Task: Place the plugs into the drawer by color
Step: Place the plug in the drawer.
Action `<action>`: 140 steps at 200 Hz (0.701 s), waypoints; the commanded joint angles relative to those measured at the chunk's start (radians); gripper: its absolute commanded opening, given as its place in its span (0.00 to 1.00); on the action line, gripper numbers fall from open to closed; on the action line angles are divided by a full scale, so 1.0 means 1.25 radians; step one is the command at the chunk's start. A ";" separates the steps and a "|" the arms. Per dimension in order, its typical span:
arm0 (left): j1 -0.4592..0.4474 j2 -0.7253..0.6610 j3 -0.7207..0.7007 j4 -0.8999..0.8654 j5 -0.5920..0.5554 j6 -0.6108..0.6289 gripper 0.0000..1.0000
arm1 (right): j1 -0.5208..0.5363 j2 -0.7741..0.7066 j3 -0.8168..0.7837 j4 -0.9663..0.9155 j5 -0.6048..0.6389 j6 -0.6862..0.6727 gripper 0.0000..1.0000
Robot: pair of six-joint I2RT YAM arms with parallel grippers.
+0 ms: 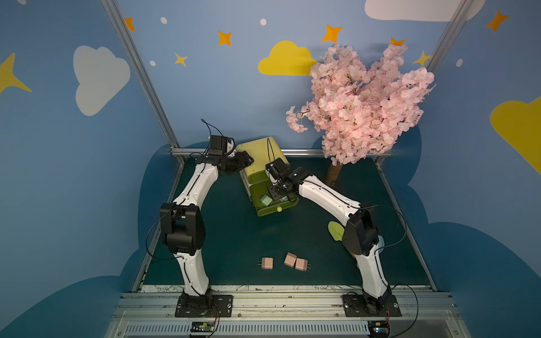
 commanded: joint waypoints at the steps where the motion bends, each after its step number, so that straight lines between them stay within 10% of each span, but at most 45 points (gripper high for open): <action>1: 0.000 -0.002 0.001 -0.041 -0.021 0.021 0.82 | -0.008 0.020 0.036 -0.008 -0.001 -0.005 0.22; 140: -0.001 -0.002 -0.002 -0.043 -0.014 0.020 0.82 | -0.021 0.071 0.043 0.071 0.028 0.017 0.29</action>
